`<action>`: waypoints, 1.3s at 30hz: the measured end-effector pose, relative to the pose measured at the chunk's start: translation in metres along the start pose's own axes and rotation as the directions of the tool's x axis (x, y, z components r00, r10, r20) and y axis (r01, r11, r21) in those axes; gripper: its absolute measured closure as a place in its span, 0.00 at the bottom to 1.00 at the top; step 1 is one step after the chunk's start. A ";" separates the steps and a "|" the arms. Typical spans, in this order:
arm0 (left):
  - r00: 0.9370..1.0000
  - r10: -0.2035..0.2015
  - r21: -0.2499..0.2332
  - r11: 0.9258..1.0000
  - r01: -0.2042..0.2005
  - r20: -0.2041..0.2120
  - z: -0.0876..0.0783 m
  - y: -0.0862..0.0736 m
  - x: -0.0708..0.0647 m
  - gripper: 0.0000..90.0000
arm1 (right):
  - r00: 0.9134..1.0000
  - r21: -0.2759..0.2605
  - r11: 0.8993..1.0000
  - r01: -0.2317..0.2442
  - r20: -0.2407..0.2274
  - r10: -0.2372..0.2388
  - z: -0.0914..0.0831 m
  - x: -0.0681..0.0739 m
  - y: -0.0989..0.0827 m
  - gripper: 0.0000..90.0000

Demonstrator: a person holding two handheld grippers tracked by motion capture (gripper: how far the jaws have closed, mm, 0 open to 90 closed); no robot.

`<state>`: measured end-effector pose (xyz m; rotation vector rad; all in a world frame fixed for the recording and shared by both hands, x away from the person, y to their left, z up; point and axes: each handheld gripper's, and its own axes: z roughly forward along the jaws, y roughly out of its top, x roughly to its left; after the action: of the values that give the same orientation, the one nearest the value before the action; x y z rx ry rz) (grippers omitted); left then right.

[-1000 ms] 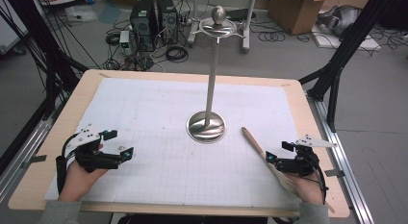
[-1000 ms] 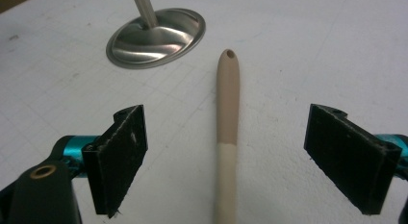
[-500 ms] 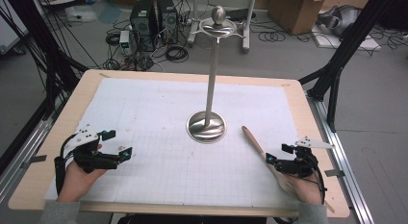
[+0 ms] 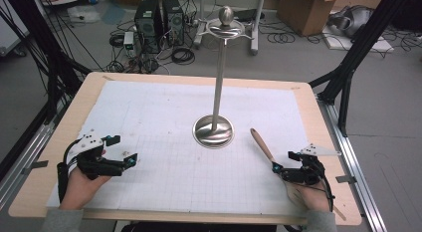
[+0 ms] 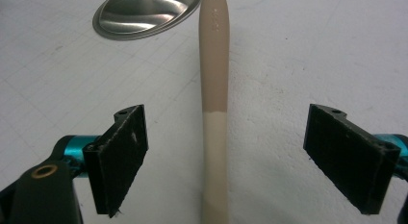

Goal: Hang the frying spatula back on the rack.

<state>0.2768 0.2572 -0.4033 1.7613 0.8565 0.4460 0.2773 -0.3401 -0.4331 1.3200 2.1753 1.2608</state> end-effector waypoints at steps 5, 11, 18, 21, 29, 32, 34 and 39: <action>1.000 0.003 0.005 1.000 -0.003 -0.001 0.001 -0.001 0.001 0.05 | 1.000 -0.008 1.000 0.026 0.008 -0.026 0.002 -0.001 -0.003 0.16; 1.000 0.001 0.006 1.000 -0.001 -0.001 0.001 -0.001 0.001 0.05 | 0.999 -0.004 0.999 0.032 0.006 -0.032 0.002 0.001 -0.005 0.17; 1.000 -0.004 -0.001 1.000 0.004 -0.004 -0.001 -0.001 0.002 0.05 | 0.998 0.009 0.999 0.051 0.023 -0.051 0.004 0.005 -0.007 0.16; 1.000 -0.005 0.000 1.000 0.005 -0.004 -0.001 -0.001 0.002 0.05 | 0.998 0.011 0.998 0.057 0.029 -0.058 0.005 0.005 -0.008 0.16; 1.000 -0.002 0.008 1.000 0.002 -0.004 0.000 -0.002 0.001 0.05 | 0.998 0.020 0.998 0.060 0.031 -0.061 0.005 0.005 -0.011 0.19; 1.000 0.000 0.008 1.000 0.000 -0.003 0.000 -0.002 0.001 0.05 | 0.997 0.027 0.997 0.069 0.023 -0.070 0.004 0.006 -0.012 0.27; 1.000 -0.001 0.007 1.000 0.001 -0.003 0.000 -0.002 0.002 0.05 | 0.997 0.034 0.997 0.071 0.021 -0.072 0.005 0.007 -0.012 0.30; 1.000 -0.005 0.003 1.000 0.005 -0.007 -0.001 -0.002 0.003 0.05 | 0.997 0.045 0.996 0.079 0.011 -0.079 0.006 0.008 -0.012 0.42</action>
<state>0.2776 0.2605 -0.4056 1.7613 0.8663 0.4480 0.2700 -0.3329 -0.4443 1.2419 2.2360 1.1775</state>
